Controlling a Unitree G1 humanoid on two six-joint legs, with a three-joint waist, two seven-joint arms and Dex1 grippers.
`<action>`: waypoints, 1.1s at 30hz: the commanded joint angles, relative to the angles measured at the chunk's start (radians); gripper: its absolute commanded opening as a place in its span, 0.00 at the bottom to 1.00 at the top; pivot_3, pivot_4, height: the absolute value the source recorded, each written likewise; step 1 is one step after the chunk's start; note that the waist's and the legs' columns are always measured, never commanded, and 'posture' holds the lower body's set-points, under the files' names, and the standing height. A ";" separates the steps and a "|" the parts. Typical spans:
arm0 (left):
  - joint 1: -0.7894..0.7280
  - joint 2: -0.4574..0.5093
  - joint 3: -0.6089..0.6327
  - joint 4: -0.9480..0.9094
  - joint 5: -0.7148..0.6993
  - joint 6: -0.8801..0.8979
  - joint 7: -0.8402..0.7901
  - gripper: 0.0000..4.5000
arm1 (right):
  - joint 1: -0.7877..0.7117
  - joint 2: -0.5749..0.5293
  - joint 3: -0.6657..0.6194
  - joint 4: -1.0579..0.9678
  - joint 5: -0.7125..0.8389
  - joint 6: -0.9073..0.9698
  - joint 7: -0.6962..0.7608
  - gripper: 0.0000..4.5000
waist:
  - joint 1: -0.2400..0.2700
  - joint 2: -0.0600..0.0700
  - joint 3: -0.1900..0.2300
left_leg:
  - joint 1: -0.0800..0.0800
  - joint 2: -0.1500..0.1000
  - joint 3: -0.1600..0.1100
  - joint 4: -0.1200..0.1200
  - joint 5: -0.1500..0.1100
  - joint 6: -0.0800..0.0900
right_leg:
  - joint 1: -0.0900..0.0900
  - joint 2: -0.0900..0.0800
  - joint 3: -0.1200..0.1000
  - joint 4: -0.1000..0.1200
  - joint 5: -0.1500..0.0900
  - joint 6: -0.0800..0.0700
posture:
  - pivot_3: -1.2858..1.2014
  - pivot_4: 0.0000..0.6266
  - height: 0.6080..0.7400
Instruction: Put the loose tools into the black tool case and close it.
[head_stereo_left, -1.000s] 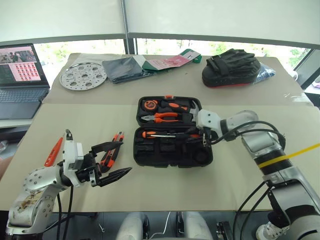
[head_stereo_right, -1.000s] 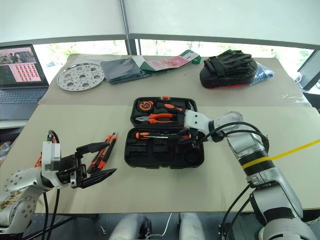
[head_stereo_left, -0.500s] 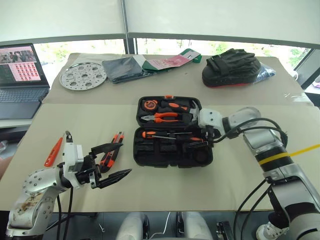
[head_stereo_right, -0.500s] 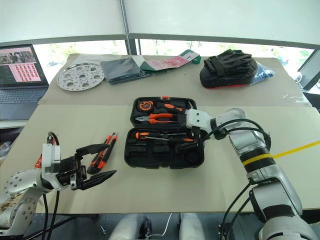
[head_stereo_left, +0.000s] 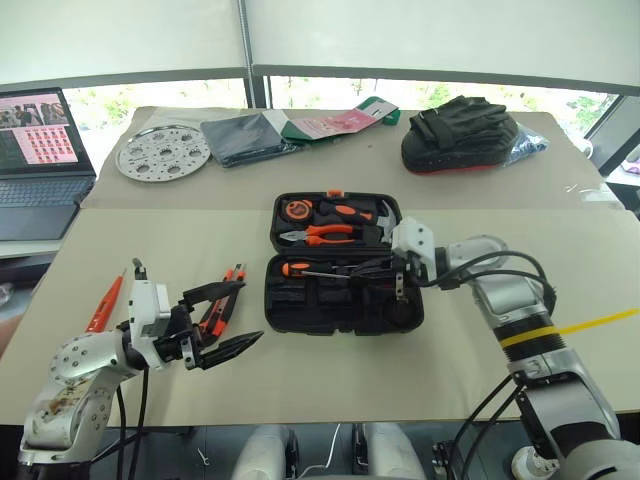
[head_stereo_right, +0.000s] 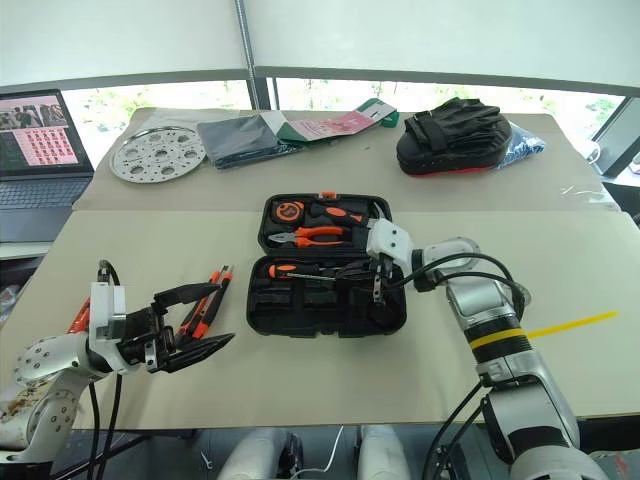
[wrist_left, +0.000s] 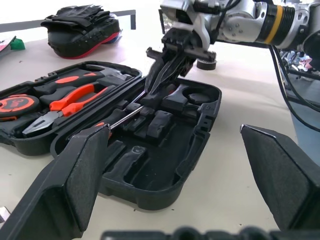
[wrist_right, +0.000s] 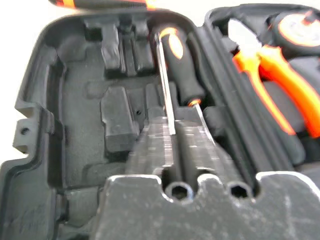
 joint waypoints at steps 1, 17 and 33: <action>-0.011 0.007 0.010 0.003 0.000 -0.007 0.000 1.00 | -0.005 0.009 0.040 0.025 -0.055 -0.019 -0.015 0.01 | -0.003 0.000 0.000 | 0.000 0.000 0.000 0.000 0.000 0.000 | 0.000 0.000 0.000 0.000 0.000 0.000 | 0.52 0.24 1.00; 0.092 -0.001 0.066 -0.011 0.017 -0.022 0.051 1.00 | 0.006 0.030 0.028 -0.071 -0.030 0.055 -0.007 0.01 | -0.011 0.000 -0.001 | 0.004 0.002 0.000 -0.002 0.002 -0.004 | 0.000 0.001 0.001 0.003 0.002 -0.004 | 0.52 0.24 1.00; 0.504 -0.125 0.536 0.021 0.033 0.031 0.338 1.00 | 0.507 -0.071 -0.456 -0.394 0.374 -0.160 0.091 0.86 | 0.008 0.000 0.000 | -0.005 0.002 -0.001 -0.002 -0.001 0.001 | -0.006 -0.002 -0.004 -0.002 0.002 -0.003 | 0.52 0.24 1.00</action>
